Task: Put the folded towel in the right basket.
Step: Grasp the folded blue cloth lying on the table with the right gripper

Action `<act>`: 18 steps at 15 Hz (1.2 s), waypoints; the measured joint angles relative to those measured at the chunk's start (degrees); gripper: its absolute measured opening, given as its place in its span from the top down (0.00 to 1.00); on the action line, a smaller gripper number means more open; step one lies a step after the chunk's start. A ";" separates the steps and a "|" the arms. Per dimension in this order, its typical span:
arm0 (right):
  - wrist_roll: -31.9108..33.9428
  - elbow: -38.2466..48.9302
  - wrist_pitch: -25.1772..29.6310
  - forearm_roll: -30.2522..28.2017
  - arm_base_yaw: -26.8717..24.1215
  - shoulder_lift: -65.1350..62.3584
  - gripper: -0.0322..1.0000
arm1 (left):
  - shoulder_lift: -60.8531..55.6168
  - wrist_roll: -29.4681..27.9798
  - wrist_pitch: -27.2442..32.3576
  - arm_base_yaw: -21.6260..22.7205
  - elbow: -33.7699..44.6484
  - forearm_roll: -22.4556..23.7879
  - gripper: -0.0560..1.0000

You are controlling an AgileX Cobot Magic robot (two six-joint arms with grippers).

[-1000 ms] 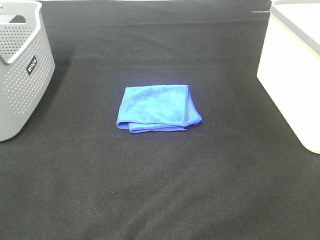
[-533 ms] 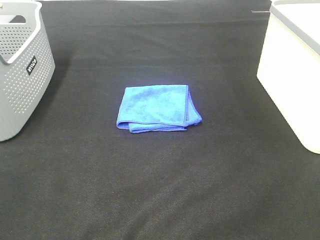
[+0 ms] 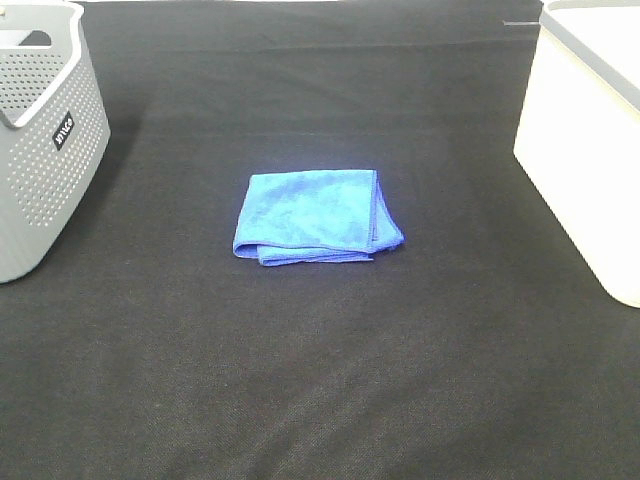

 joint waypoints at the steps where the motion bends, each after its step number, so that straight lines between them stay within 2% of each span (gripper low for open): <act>1: 0.00 0.00 0.00 0.00 0.00 0.00 0.04 | 0.00 0.00 0.00 0.00 0.00 0.00 0.01; 18: -0.40 0.00 0.00 0.40 0.00 0.00 0.04 | 0.00 -0.86 0.00 0.00 0.00 1.43 0.01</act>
